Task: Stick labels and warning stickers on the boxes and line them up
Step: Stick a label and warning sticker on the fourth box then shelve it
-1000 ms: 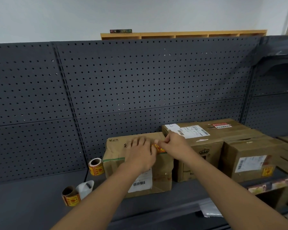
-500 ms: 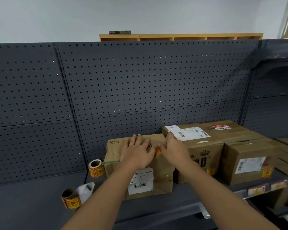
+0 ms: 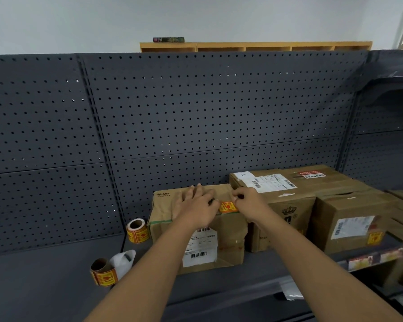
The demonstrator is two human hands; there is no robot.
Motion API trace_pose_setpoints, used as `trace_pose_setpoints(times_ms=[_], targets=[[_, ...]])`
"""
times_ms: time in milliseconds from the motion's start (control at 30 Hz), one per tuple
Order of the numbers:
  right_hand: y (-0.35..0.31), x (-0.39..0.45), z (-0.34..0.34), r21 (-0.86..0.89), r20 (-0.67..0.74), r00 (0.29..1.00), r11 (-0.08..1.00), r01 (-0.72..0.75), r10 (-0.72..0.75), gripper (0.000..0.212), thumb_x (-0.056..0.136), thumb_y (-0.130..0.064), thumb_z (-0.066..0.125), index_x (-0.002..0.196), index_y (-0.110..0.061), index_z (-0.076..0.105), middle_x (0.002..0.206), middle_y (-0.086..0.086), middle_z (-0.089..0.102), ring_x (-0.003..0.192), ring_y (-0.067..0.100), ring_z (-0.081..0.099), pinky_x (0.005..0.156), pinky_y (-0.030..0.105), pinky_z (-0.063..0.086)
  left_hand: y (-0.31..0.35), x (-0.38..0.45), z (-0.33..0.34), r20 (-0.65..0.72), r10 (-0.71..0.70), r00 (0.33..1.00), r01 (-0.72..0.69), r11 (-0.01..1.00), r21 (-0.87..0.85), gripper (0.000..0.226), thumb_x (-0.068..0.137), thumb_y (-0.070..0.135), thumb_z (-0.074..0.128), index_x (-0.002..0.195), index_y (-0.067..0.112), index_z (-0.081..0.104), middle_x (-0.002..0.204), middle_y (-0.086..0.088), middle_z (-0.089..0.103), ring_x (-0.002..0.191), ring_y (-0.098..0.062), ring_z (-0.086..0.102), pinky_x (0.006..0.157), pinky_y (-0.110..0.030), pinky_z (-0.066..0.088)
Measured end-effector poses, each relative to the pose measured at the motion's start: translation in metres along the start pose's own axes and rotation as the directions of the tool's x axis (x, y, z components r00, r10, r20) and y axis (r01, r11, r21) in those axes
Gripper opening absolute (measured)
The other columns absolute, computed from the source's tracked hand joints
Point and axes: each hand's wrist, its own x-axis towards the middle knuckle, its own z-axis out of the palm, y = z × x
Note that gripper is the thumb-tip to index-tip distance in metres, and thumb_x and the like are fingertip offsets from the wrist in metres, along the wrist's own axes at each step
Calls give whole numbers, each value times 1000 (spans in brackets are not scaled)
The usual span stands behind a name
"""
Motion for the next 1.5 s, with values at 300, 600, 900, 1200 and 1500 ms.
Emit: trace_pose_setpoints(times_ms=[300,600,900,1200,1500], targets=[[-2,-3,10,-138,-45,999,990,-7,1,21,92,-4,47,87,2,66,83,18,66,80,34,63,65,36,47,-1,3,5,-81,-31,996,28,999,-40,55,105,60,21,156,46,34,173,4,13,159,-21,8,126,-49,2],[-9,-4,6,-262,-43,997,964,47,-61,21,103,-31,53,111,-16,66,94,1,64,94,25,64,85,42,56,0,1,4,-55,-27,998,26,1000,-17,59,102,62,20,158,46,28,173,2,9,159,-22,3,126,-52,1],[-4,1,4,-232,-14,999,972,45,-50,18,105,-19,46,104,-16,64,97,6,64,92,27,62,84,45,56,-1,1,0,-19,-10,1000,10,999,-32,56,105,61,19,158,48,28,174,0,6,159,-23,1,126,-53,0],[-6,-4,-10,-173,126,992,984,49,-27,33,105,-14,40,125,-4,65,121,19,65,89,24,55,73,33,41,-1,-6,-3,39,12,999,-12,1000,-8,73,96,77,21,161,44,19,174,-3,-3,159,-25,-8,125,-55,-6],[-7,-15,-23,-149,322,946,989,21,29,59,110,-36,43,163,-20,24,160,6,39,132,27,52,105,38,47,-3,-13,-11,118,58,991,-52,997,-51,75,97,77,26,162,43,15,173,-5,-9,158,-24,-15,124,-54,-12]])
